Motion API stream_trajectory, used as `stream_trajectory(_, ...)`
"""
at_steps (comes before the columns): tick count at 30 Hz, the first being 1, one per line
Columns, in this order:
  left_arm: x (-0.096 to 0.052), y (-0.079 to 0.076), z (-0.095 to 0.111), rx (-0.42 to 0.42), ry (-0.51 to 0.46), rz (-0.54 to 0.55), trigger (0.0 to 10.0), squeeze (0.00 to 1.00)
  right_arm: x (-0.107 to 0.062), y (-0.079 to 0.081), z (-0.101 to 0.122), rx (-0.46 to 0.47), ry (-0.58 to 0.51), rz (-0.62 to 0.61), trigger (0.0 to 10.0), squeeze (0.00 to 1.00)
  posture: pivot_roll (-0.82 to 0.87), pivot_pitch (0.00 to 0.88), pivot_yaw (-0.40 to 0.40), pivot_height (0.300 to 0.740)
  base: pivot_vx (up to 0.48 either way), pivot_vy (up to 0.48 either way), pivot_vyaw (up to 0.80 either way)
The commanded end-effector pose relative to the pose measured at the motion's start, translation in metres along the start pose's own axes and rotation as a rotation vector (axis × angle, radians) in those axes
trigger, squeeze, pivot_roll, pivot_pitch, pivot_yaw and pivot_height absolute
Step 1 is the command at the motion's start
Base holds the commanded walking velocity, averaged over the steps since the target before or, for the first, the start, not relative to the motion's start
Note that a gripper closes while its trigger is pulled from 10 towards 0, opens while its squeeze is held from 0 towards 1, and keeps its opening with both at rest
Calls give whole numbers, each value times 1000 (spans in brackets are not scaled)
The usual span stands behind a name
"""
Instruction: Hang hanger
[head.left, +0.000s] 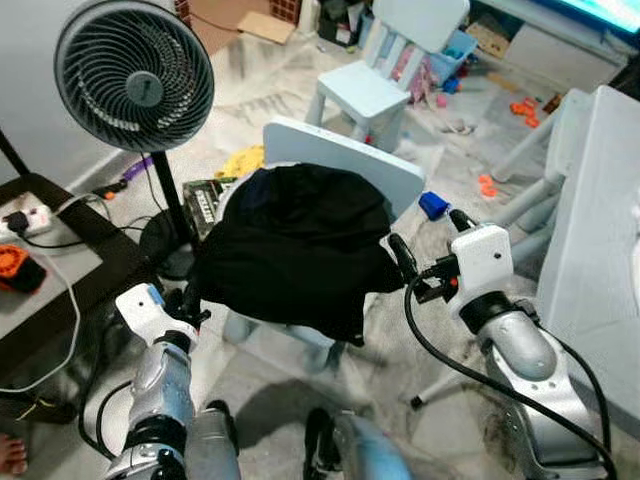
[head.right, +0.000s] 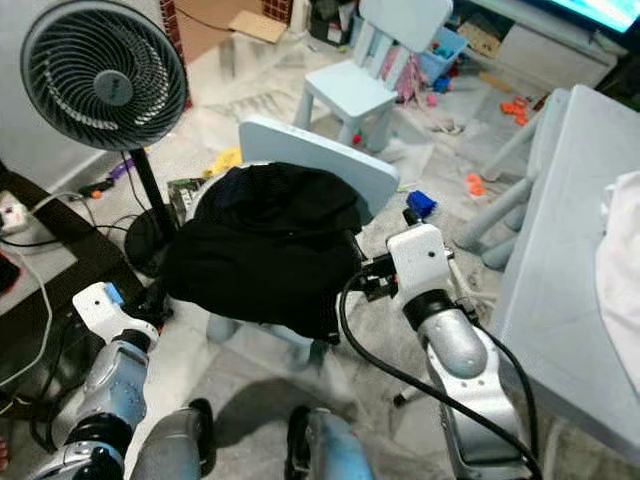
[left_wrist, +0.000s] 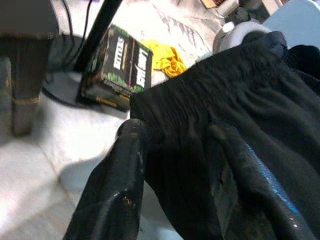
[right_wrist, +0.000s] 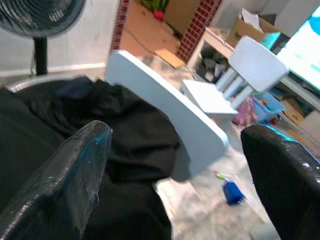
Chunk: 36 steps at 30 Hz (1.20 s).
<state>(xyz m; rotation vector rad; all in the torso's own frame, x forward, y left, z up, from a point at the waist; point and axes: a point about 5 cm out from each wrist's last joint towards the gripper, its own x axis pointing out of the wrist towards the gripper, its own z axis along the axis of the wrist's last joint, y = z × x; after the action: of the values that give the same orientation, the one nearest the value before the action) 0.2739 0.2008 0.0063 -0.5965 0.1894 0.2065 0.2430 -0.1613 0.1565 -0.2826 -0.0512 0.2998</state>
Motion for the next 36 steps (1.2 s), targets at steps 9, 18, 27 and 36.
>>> stream_trajectory(9, -13, 11, -10, -30, -23, 89, 10000, 1000, -16, -6, 4, -13, 47, 8, 10000, 0, -215, 317, -224, 740, 0, 0, 0)
stream_trajectory(18, -23, 34, 0, 10, -80, 173, 10000, 1000, -26, -6, 3, -13, 88, 23, 10000, 0, -225, 350, -249, 740, 0, 0, 0)
stream_trajectory(27, -13, 31, 10, 13, -89, 129, 10000, 0, -36, -12, 7, -36, 116, 18, 10000, 0, -266, 368, -273, 740, 0, 0, 0)
stream_trajectory(36, 1, 22, 21, 4, -101, 91, 10000, 0, -48, -17, 7, -51, 156, 13, 10000, 0, -295, 386, -296, 740, 0, 0, 0)
